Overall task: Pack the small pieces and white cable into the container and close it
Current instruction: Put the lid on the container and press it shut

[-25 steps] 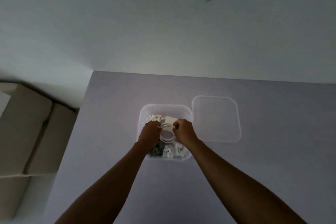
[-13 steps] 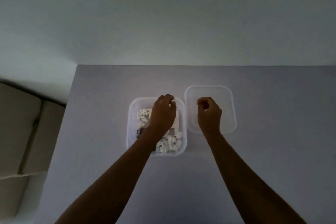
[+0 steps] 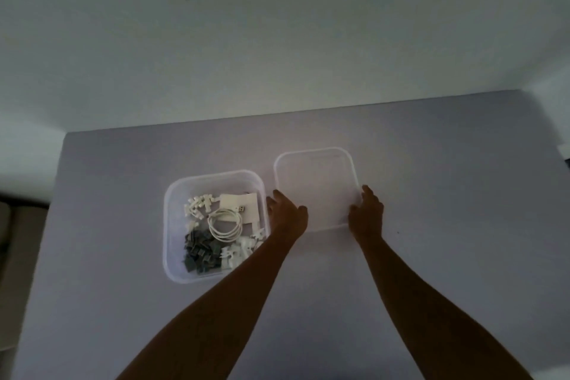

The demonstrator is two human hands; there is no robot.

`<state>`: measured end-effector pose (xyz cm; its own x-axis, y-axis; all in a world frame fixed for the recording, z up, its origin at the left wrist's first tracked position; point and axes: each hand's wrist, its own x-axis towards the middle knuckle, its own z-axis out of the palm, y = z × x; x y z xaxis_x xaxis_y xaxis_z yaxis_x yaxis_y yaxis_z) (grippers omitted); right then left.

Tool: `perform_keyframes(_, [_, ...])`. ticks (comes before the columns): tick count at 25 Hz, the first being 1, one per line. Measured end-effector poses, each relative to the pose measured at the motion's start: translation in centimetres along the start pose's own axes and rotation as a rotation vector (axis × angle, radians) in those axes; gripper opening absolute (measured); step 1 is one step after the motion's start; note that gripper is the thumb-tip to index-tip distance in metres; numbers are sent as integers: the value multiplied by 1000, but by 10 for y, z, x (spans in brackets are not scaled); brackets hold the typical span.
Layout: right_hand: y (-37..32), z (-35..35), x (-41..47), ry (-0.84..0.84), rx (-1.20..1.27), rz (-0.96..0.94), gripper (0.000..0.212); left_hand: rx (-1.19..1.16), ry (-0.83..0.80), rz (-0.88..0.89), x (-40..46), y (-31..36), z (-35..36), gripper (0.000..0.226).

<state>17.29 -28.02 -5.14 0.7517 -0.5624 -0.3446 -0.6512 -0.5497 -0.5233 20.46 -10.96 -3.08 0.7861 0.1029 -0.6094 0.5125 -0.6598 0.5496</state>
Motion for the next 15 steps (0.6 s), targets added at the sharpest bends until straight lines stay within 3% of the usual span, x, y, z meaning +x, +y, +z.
perform_keyframes(5, [26, -8, 14, -161, -23, 130, 58, -34, -29, -42, -5, 4, 13, 72])
perform_keyframes(10, [13, -43, 0, -97, 224, 81, 56, -50, 47, -33, -16, 20, -5, 54])
perform_keyframes(15, [-41, -84, -32, -28, 391, -39, 46, -122, 195, 107, -36, 34, -65, 57])
